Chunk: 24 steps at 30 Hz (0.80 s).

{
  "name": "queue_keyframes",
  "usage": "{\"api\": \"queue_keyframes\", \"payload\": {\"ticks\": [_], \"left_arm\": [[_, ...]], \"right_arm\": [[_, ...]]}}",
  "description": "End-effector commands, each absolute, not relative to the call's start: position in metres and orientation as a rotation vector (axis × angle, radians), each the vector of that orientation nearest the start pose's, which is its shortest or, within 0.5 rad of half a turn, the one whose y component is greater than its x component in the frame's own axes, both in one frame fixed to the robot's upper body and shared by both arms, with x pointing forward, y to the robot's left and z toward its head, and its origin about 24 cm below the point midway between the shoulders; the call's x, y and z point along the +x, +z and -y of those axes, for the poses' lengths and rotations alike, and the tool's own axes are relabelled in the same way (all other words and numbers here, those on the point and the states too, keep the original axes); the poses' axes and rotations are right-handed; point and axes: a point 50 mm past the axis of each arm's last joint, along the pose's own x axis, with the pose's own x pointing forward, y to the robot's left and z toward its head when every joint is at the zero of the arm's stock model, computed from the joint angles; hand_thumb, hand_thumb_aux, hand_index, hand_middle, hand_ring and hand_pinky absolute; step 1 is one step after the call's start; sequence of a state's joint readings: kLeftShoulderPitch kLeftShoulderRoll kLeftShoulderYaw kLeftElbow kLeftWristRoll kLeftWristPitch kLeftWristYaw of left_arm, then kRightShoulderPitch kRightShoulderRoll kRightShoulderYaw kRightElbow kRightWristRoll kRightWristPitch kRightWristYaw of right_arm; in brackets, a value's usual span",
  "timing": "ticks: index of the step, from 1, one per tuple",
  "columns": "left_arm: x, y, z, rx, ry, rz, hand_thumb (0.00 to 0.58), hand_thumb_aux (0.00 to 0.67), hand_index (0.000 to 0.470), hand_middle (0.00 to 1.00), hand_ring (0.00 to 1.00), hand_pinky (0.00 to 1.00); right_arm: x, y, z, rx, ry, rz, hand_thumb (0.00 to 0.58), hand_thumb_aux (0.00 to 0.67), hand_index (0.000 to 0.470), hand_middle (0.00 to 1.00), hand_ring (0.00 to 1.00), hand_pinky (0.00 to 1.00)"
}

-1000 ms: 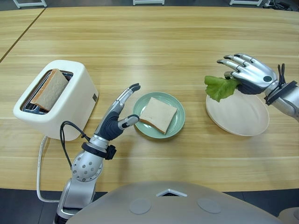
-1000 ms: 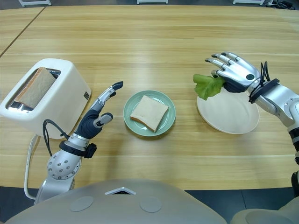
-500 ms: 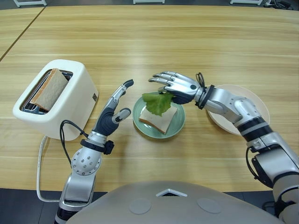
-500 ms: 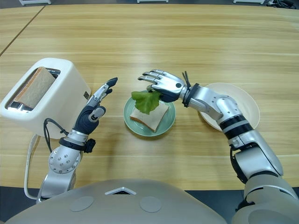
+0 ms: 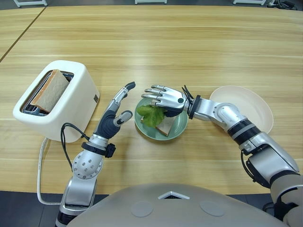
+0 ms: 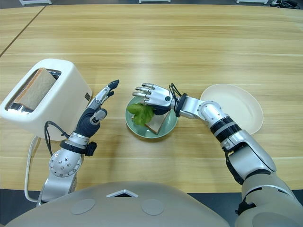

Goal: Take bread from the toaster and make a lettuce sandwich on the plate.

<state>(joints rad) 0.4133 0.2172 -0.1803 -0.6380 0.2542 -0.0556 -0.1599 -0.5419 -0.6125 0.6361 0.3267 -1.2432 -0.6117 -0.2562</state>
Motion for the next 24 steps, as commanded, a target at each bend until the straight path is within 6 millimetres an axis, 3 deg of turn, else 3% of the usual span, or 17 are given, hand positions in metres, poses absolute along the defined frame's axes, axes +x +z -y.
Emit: {"api": "queue_keyframes", "payload": {"ticks": [1,2,8,16,20,24], "left_arm": [[0.163,0.105,-0.136,0.407,-0.299,0.245,0.000,0.000,0.000,0.00,0.00,0.00],[0.163,0.105,-0.136,0.407,-0.298,0.245,0.000,0.000,0.000,0.00,0.00,0.00],[0.160,0.106,-0.137,0.409,-0.296,0.243,0.000,0.000,0.000,0.00,0.00,0.00],[0.158,0.111,-0.137,0.412,-0.304,0.257,0.000,0.000,0.000,0.00,0.00,0.00],[0.159,0.134,-0.141,0.406,-0.291,0.322,0.000,0.000,0.000,0.00,0.00,0.00],[0.157,0.180,-0.159,0.410,-0.226,0.453,0.000,0.000,0.000,0.00,0.00,0.00]], "right_arm": [[0.289,0.079,0.113,-1.808,0.825,0.972,0.083,0.050,0.035,0.00,0.00,0.00],[0.290,0.081,0.115,-1.823,0.813,0.976,0.000,0.000,0.000,0.00,0.00,0.00],[0.294,0.092,0.128,-1.906,0.768,0.993,0.000,0.000,0.000,0.00,0.00,0.00],[0.274,0.102,0.149,-1.859,0.808,0.968,0.000,0.000,0.000,0.00,0.00,0.00],[0.265,0.118,0.166,-1.775,0.754,0.902,0.000,0.000,0.000,0.00,0.00,0.00],[0.258,0.130,0.185,-1.626,0.640,0.781,0.000,0.000,0.000,0.00,0.00,0.00]]}}
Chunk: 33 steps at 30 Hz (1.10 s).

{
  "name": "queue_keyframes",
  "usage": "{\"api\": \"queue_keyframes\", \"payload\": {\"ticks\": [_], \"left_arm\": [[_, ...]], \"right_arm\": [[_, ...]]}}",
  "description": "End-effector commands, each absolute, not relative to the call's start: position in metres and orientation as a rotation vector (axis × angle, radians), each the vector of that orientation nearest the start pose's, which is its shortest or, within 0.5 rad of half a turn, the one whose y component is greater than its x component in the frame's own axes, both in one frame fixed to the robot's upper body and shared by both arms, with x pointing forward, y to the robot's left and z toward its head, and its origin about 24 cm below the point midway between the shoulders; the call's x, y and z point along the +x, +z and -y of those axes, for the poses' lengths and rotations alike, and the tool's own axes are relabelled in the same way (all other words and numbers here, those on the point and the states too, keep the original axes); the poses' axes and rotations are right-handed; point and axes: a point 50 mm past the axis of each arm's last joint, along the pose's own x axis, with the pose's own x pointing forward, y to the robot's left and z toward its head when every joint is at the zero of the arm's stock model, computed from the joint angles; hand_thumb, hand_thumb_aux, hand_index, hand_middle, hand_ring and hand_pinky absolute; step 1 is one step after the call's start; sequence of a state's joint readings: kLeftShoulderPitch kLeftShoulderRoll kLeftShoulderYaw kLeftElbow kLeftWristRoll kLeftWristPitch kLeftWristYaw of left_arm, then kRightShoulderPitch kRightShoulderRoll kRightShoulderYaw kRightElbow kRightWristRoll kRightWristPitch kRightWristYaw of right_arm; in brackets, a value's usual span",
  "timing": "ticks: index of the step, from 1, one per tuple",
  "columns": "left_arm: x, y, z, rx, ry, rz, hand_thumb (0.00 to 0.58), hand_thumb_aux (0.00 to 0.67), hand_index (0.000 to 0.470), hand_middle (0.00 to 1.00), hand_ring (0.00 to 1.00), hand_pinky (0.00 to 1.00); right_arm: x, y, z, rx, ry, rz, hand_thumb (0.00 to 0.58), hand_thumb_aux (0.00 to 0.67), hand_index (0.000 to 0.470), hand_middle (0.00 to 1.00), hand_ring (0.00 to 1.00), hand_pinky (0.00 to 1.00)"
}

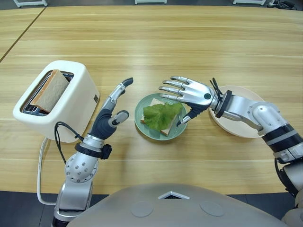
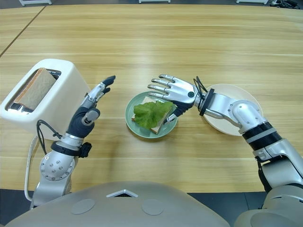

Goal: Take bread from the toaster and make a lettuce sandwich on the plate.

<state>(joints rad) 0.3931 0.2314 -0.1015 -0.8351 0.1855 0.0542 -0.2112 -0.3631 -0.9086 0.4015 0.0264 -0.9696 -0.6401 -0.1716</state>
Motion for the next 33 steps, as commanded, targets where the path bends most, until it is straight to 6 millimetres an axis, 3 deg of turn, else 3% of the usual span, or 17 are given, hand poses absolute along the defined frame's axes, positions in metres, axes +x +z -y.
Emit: {"api": "queue_keyframes", "payload": {"ticks": [1,4,7,11,18,26,29,32,33], "left_arm": [[0.156,0.192,-0.167,0.457,-0.193,0.489,0.000,0.000,0.000,0.00,0.00,0.00],[0.151,0.222,-0.201,0.728,-0.038,0.528,0.000,0.000,0.000,0.00,0.00,0.00],[0.144,0.232,-0.228,0.946,0.078,0.444,0.000,0.000,0.000,0.00,0.00,0.00],[0.147,0.198,-0.269,1.252,0.146,0.090,0.000,0.000,0.000,0.00,0.00,0.00],[0.147,0.163,-0.297,1.371,0.143,-0.154,0.014,0.008,0.006,0.00,0.00,0.00],[0.155,0.163,-0.318,1.449,0.232,-0.170,0.009,0.005,0.004,0.00,0.00,0.00],[0.157,0.162,-0.321,1.452,0.239,-0.163,0.087,0.053,0.037,0.00,0.00,0.00],[0.160,0.158,-0.315,1.433,0.206,-0.140,0.275,0.184,0.129,0.00,0.00,0.00],[0.161,0.157,-0.314,1.430,0.194,-0.135,0.297,0.202,0.142,0.00,0.00,0.00]], "right_arm": [[0.256,0.131,0.189,-1.595,0.618,0.755,0.000,0.000,0.000,0.00,0.00,0.00],[0.249,0.132,0.199,-1.517,0.574,0.691,0.000,0.000,0.000,0.00,0.00,0.00],[0.245,0.130,0.201,-1.477,0.570,0.657,0.000,0.000,0.000,0.00,0.00,0.00],[0.242,0.124,0.198,-1.462,0.588,0.646,0.000,0.000,0.000,0.00,0.00,0.00],[0.242,0.117,0.194,-1.460,0.616,0.632,0.000,0.000,0.000,0.00,0.00,0.00],[0.240,0.113,0.196,-1.468,0.616,0.615,0.000,0.000,0.000,0.00,0.00,0.00],[0.239,0.112,0.196,-1.471,0.614,0.612,0.000,0.000,0.000,0.00,0.00,0.00],[0.239,0.112,0.196,-1.473,0.613,0.613,0.000,0.000,0.000,0.00,0.00,0.00],[0.239,0.112,0.196,-1.474,0.613,0.613,0.000,0.000,0.000,0.00,0.00,0.00]]}}
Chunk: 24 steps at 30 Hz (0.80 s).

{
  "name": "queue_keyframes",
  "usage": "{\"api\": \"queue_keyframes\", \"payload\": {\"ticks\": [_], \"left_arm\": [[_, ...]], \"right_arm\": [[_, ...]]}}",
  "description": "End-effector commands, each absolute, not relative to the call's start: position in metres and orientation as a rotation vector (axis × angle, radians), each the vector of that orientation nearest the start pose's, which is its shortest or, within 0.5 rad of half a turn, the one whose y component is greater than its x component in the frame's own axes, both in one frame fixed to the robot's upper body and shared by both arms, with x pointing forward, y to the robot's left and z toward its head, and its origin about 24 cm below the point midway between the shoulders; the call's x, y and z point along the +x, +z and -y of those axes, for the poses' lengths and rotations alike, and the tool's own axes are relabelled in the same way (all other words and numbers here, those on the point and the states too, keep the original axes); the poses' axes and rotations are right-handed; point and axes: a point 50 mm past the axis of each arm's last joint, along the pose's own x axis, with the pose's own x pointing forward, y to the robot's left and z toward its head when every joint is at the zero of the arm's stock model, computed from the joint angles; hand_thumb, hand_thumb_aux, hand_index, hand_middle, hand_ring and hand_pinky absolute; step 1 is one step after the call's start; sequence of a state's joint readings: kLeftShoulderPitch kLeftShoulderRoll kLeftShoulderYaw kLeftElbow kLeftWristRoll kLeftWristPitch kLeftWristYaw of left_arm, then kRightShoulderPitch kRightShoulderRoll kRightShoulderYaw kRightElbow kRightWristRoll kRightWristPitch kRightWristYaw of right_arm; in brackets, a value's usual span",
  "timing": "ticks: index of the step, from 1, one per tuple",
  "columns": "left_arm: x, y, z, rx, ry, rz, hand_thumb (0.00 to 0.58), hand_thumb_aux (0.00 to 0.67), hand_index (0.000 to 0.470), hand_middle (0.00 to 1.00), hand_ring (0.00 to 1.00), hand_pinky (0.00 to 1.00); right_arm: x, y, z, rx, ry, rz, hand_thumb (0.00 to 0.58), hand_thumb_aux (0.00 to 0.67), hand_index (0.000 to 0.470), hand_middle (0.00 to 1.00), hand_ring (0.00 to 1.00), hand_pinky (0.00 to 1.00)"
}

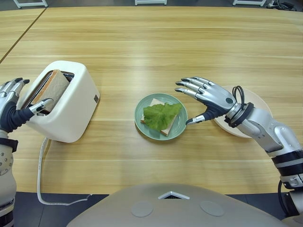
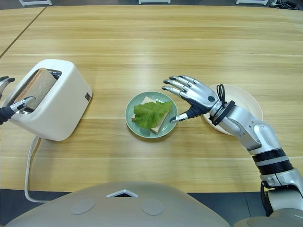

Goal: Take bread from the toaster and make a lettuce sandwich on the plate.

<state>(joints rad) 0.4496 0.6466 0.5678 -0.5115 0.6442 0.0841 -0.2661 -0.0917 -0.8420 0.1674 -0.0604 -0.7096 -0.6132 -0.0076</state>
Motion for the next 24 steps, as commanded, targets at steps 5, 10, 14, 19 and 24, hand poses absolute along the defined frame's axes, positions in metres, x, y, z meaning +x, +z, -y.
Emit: {"api": "queue_keyframes", "payload": {"ticks": [5,10,14,19,24], "left_arm": [[0.160,0.153,-0.312,1.414,0.177,-0.139,0.331,0.231,0.162,0.00,0.00,0.00],[0.160,0.149,-0.310,1.391,0.163,-0.134,0.480,0.391,0.275,0.00,0.00,0.00],[0.161,0.152,-0.310,1.386,0.172,-0.115,0.580,0.670,0.470,0.00,0.00,0.00],[0.162,0.156,-0.306,1.367,0.180,-0.062,0.580,0.670,0.470,0.00,0.00,0.00],[0.164,0.174,-0.300,1.325,0.254,0.105,0.580,0.670,0.470,0.00,0.00,0.00]], "right_arm": [[0.239,0.112,0.196,-1.477,0.614,0.619,0.000,0.000,0.000,0.00,0.00,0.00],[0.239,0.112,0.195,-1.479,0.617,0.626,0.000,0.000,0.000,0.00,0.00,0.00],[0.238,0.112,0.195,-1.480,0.616,0.626,0.000,0.000,0.000,0.00,0.00,0.00],[0.239,0.112,0.194,-1.481,0.616,0.631,0.000,0.000,0.000,0.00,0.00,0.00],[0.239,0.112,0.194,-1.482,0.614,0.635,0.000,0.000,0.000,0.00,0.00,0.00]]}}
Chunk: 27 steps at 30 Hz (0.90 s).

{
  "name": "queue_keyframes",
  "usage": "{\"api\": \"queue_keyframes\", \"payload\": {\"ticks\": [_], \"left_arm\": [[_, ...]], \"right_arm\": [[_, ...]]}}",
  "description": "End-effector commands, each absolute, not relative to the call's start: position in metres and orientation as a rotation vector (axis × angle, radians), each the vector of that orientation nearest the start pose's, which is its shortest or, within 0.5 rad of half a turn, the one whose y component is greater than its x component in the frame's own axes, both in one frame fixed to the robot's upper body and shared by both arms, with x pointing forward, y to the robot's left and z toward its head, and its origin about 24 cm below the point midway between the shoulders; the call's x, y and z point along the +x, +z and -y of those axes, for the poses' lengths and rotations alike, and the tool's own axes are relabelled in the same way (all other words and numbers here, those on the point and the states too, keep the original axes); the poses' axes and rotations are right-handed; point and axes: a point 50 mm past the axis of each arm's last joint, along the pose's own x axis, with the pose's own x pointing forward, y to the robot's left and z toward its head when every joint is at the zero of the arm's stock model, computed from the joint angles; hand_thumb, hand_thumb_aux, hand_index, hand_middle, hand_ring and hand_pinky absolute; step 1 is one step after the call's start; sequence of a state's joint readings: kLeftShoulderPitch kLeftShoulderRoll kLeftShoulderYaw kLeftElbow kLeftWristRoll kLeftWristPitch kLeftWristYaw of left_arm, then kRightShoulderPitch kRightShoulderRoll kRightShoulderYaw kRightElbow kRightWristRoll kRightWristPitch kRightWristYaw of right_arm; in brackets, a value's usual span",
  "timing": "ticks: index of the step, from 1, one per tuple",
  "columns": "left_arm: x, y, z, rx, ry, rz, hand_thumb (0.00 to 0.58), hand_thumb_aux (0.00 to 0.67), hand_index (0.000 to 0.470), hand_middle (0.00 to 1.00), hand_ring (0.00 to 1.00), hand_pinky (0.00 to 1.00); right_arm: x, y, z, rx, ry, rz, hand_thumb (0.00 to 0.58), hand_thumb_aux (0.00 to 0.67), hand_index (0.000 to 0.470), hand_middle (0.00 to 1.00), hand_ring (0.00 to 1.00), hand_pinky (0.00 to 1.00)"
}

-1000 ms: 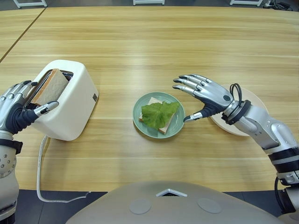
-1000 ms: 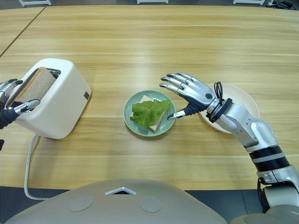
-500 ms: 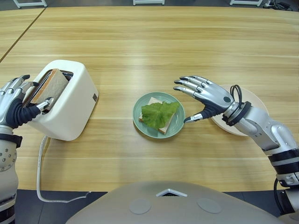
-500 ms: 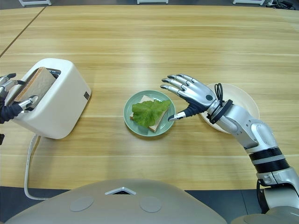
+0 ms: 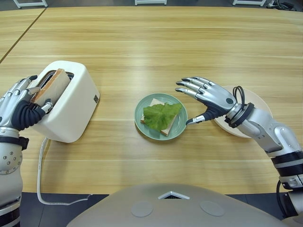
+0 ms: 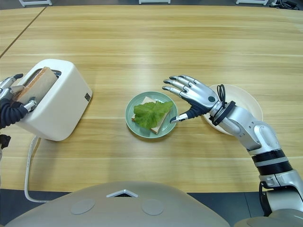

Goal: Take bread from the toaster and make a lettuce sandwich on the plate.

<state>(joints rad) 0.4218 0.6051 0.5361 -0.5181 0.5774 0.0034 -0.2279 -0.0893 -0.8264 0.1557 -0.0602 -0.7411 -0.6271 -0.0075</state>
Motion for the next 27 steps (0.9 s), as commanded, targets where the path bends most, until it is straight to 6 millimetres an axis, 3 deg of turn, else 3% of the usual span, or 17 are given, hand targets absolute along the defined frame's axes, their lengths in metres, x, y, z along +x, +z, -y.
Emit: {"api": "queue_keyframes", "payload": {"ticks": [1,7,10,23,27], "left_arm": [[0.164,0.178,-0.300,1.301,0.273,0.143,0.580,0.670,0.470,0.00,0.00,0.00],[0.158,0.208,-0.299,1.154,0.399,0.396,0.580,0.670,0.470,0.00,0.00,0.00],[0.159,0.214,-0.287,1.084,0.371,0.489,0.580,0.670,0.470,0.00,0.00,0.00],[0.203,0.164,-0.172,1.077,-0.045,0.609,0.580,0.670,0.470,0.00,0.00,0.00],[0.222,0.139,-0.136,1.195,-0.180,0.632,0.580,0.670,0.470,0.00,0.00,0.00]], "right_arm": [[0.239,0.112,0.194,-1.483,0.613,0.635,0.000,0.000,0.000,0.00,0.00,0.00],[0.238,0.111,0.193,-1.481,0.605,0.638,0.000,0.000,0.000,0.00,0.00,0.00],[0.239,0.112,0.194,-1.480,0.592,0.640,0.000,0.000,0.000,0.00,0.00,0.00],[0.255,0.126,0.203,-1.446,0.440,0.633,0.000,0.000,0.000,0.00,0.00,0.00],[0.259,0.126,0.205,-1.427,0.414,0.619,0.000,0.000,0.000,0.00,0.00,0.00]]}}
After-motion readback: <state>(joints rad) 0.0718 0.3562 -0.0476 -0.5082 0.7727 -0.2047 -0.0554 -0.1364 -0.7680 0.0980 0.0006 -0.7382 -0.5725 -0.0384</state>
